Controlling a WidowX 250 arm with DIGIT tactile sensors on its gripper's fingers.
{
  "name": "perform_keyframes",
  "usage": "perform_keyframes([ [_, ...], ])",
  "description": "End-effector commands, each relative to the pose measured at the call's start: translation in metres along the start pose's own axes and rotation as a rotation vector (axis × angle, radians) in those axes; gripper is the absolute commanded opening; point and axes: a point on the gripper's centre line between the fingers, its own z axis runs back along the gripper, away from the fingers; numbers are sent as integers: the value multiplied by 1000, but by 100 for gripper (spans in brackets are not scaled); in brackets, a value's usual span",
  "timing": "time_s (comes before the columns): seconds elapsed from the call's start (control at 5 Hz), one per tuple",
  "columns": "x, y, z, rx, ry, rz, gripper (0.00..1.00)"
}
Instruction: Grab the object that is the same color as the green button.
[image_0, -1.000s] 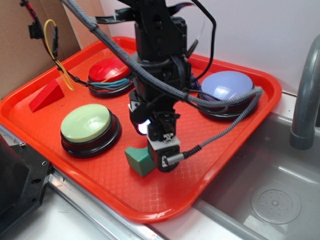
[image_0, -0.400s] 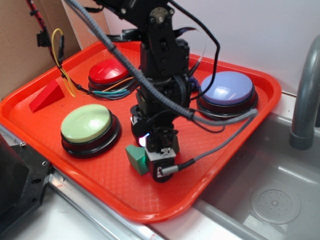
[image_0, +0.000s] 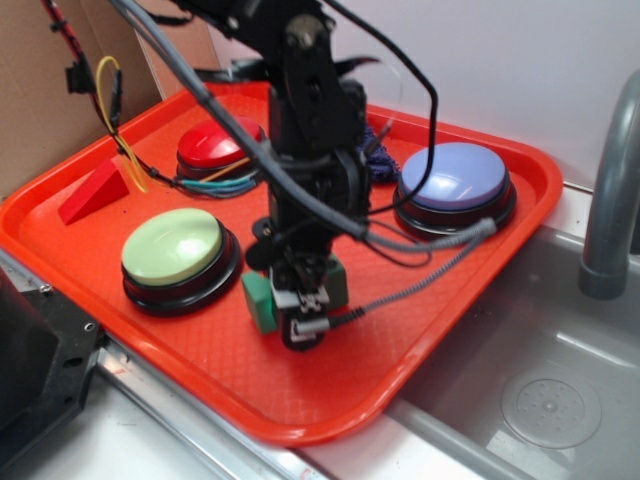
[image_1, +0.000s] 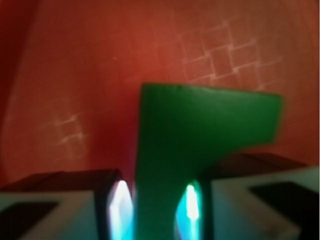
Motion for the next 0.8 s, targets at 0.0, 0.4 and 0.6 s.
perform_keyframes([
  [0.0, -41, 9, 84, -9, -180, 74, 0],
  [0.4, -115, 33, 174, 18, -357, 230, 0],
  [0.6, -133, 29, 222, 38, -372, 205, 0],
])
